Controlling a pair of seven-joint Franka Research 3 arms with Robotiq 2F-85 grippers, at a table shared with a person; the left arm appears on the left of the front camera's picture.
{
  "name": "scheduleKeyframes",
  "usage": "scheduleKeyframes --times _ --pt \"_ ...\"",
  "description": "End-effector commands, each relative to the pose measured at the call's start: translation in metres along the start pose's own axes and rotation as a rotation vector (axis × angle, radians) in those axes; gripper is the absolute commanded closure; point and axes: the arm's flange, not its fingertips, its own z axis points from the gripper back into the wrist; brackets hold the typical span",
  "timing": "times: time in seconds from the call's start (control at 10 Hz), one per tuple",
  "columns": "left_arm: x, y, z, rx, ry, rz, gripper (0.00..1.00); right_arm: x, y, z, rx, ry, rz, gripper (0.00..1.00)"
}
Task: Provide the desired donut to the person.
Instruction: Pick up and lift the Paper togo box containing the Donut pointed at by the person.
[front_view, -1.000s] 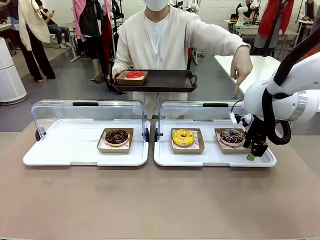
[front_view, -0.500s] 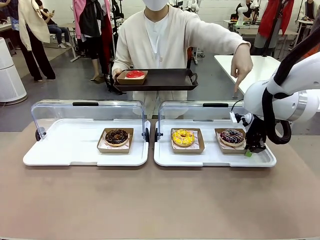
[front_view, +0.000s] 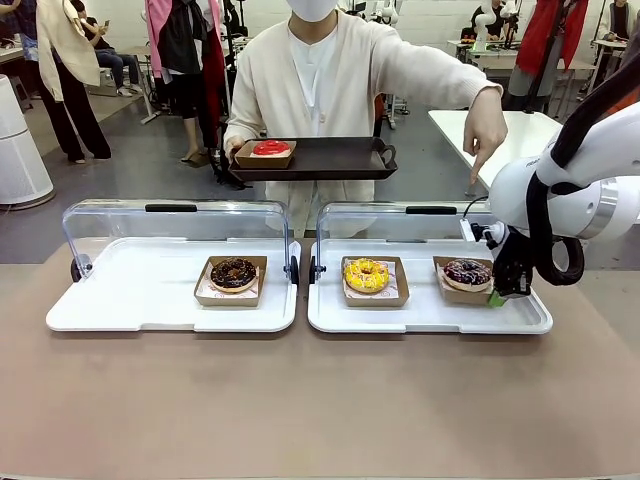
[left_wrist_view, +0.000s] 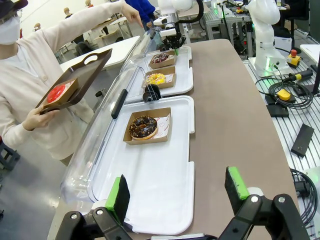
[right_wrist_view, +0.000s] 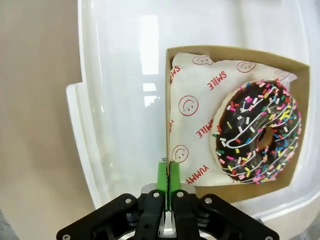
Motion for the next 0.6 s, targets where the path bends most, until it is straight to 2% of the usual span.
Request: scheduleKeyframes --times 0.0,0.2,0.5 --pt "0.001 -0.001 0.001 0.003 -0.003 -0.005 0.00 0.015 0.031 0.033 0.022 0.022 -0.024 1.00" --pt "0.001 -0.001 0.001 0.003 -0.003 -0.005 0.00 0.034 0.066 0.092 0.078 0.090 -0.045 1.00" --pt "0.001 -0.001 0.001 0.003 -0.003 -0.005 0.00 0.052 0.101 0.172 0.136 0.172 -0.076 1.00"
